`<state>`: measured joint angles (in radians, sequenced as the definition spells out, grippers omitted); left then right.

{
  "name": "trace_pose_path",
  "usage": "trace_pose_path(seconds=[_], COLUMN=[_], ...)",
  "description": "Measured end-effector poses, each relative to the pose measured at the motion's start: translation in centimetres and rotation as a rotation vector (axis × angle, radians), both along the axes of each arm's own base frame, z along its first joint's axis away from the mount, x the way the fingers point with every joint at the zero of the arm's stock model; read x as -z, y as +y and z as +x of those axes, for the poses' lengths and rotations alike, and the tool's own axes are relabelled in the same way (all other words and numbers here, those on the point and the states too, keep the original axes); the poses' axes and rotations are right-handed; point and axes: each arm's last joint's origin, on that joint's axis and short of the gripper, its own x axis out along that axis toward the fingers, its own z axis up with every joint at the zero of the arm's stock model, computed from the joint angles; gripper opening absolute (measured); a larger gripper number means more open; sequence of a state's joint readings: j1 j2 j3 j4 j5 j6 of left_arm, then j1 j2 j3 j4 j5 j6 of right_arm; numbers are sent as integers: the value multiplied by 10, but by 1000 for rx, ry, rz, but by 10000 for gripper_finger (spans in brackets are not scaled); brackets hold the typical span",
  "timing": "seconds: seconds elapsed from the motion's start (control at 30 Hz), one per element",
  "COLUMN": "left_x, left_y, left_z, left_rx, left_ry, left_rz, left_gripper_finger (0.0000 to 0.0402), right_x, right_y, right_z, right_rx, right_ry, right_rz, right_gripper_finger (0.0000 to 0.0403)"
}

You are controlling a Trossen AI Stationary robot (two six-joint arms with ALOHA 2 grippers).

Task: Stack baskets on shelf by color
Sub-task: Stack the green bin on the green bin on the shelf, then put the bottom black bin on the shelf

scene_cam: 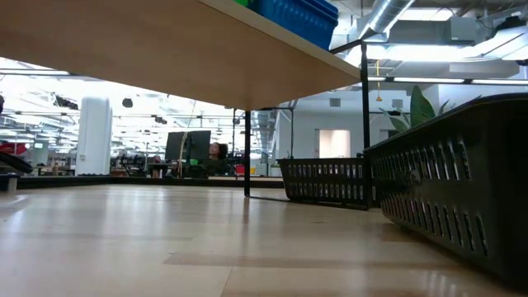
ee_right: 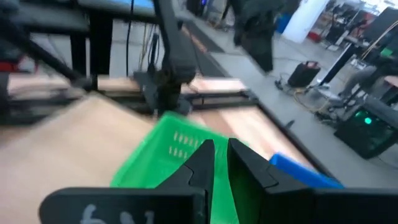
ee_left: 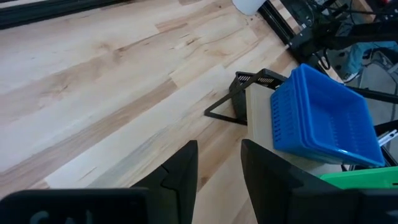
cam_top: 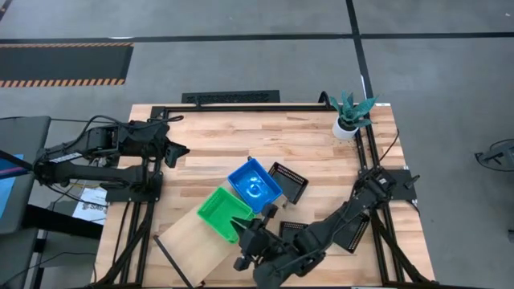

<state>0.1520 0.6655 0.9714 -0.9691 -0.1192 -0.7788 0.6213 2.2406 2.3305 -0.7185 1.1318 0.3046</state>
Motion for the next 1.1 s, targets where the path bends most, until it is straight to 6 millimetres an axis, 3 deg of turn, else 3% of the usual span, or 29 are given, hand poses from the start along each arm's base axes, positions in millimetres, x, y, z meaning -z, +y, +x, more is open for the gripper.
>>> trace_pose_path(seconds=[0.33,0.47,0.57,0.7,0.77,0.93,1.03,1.1], left_x=[0,0,0,0,0,-1,-4,-6], left_y=[0,-1,-1,-1,-1,-1,-1,-1], left_z=[0,0,0,0,0,1,3,5], left_rx=[4,4,10,12,16,35,44,52], left_ry=[-1,-7,-9,-9,-7,-19,-47,-78], left_rz=[-5,-25,-32,-28,-22,-11,-1,12], left_gripper_finger=[110,110,110,110,111,130,153,170], right_x=[40,28,-1,-54,-68,-71,-53,-31], right_y=[13,13,14,7,1,-12,-9,2], right_z=[10,7,-6,-48,-69,-108,-125,-129], right_rx=[-30,-30,-34,-29,-21,-3,84,155], right_ry=[81,46,-8,-116,-135,-24,136,243], right_rz=[14,20,11,123,200,488,645,681], right_gripper_finger=[65,65,65,66,67,84,105,123])
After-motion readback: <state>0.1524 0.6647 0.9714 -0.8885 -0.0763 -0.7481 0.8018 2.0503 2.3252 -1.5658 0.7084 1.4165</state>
